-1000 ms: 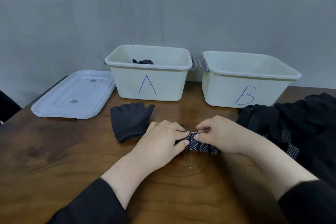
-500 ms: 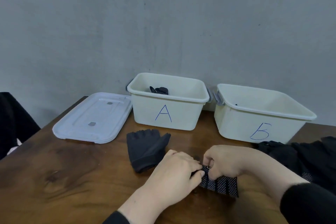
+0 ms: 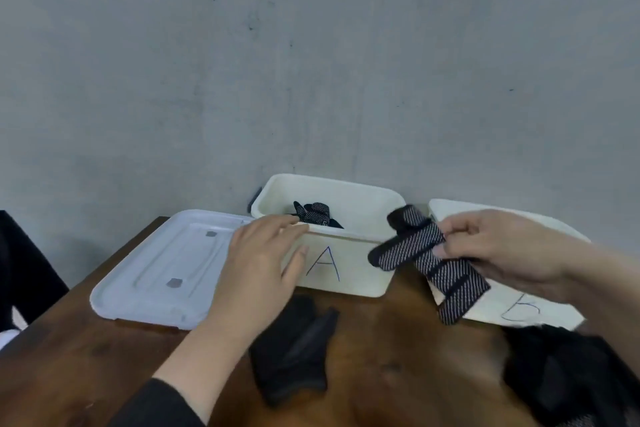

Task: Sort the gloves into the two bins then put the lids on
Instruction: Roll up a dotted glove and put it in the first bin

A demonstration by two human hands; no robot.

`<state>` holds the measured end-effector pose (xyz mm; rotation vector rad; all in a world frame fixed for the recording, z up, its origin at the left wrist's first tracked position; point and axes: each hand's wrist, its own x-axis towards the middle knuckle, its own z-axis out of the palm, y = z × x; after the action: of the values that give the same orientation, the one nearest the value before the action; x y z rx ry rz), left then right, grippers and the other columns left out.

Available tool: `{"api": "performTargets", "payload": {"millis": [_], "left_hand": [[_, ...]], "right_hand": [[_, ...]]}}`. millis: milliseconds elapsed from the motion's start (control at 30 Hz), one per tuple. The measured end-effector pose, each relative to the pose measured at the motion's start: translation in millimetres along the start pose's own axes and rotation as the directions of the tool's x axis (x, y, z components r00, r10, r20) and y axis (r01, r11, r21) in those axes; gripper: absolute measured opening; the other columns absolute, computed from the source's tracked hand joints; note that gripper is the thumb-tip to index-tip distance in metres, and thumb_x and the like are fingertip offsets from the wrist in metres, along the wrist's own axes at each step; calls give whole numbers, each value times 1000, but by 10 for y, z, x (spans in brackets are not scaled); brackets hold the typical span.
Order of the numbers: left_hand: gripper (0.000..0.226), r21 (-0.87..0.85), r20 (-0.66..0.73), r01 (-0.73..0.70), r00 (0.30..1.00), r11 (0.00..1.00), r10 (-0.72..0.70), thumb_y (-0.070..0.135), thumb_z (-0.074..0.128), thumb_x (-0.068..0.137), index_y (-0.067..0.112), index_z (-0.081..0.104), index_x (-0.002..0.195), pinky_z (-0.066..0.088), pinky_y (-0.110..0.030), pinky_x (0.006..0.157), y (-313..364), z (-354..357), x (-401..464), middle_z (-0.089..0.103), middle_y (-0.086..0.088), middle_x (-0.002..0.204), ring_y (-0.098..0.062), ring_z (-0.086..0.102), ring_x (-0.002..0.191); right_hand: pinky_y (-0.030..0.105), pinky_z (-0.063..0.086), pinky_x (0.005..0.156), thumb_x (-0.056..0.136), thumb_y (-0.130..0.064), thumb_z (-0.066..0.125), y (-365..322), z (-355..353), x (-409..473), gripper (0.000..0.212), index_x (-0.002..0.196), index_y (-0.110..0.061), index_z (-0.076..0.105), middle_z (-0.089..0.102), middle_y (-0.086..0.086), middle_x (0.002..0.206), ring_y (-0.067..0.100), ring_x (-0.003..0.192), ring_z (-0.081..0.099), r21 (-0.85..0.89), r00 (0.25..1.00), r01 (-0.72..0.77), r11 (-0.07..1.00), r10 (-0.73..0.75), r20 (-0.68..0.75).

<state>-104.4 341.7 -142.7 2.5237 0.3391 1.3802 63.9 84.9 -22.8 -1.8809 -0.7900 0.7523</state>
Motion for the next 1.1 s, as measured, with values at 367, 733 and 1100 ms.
{"api": "performTargets", "payload": {"millis": [367,733,1100], "left_hand": [[46,51,201,-46,979,998,35,44,41,95,21,69,122,22,-30,112,-343,287,314,67,10,119,-8,51,116],[42,30,148,-36,988,999,31,39,45,93,21,68,123,23,-37,115,-359,379,272,66,11,110,-13,56,114],[44,46,174,-36,984,998,27,41,44,92,21,69,123,20,-35,115,-342,359,294,67,10,107,-15,58,111]], "right_hand": [[33,61,67,89,-1,70,-651,70,1313,12,101,5,69,76,20,96,24,74,74,-28,947,-71,997,58,-315],[28,50,67,90,-27,72,-94,477,2238,27,78,-7,59,66,10,79,25,71,62,-423,848,-462,780,250,-467],[30,51,77,105,-34,53,64,525,2318,35,89,-6,67,67,7,85,21,74,60,-581,840,-543,606,407,-359]]}}
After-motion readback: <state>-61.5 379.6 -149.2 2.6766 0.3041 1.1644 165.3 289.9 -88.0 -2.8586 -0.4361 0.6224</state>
